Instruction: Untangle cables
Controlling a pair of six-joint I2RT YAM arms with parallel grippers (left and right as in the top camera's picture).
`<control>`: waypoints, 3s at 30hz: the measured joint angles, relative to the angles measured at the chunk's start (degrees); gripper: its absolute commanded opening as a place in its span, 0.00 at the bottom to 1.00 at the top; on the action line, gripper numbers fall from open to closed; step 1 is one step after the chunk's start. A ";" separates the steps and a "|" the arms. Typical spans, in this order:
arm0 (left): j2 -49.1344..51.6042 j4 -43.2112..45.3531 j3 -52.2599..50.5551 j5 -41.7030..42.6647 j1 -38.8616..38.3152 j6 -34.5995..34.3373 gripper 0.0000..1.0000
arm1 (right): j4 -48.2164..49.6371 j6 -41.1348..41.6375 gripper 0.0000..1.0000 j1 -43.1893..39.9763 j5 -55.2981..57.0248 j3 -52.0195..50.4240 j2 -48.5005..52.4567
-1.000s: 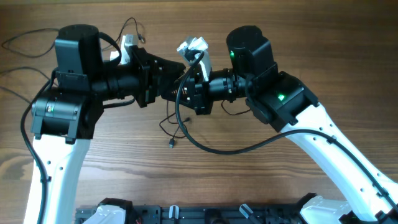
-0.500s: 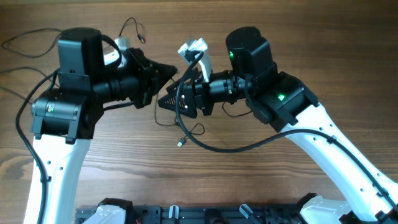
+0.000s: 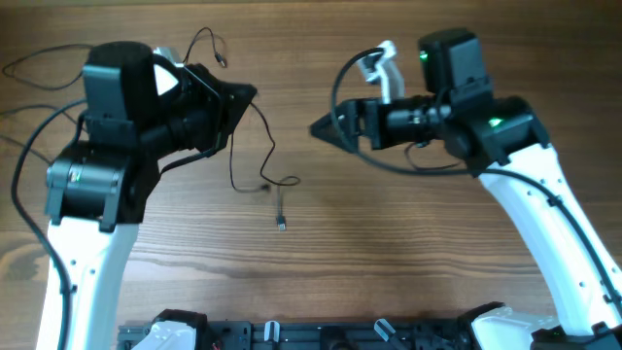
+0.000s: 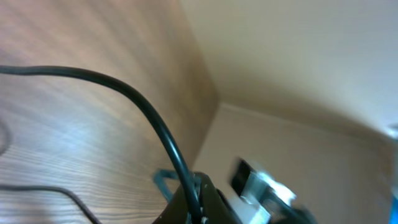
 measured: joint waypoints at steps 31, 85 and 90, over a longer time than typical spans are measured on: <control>-16.87 -21.88 0.00 -47.50 0.00 2.43 0.04 | -3.58 -0.70 1.00 -1.97 9.22 0.00 -0.02; -2.71 -23.87 0.00 -53.57 40.19 -28.46 0.04 | -3.56 -0.70 1.00 -1.97 9.49 0.00 -0.11; 1.49 -22.60 0.00 -50.73 48.24 -27.98 0.04 | -3.48 -0.70 1.00 -1.97 9.51 0.00 -0.11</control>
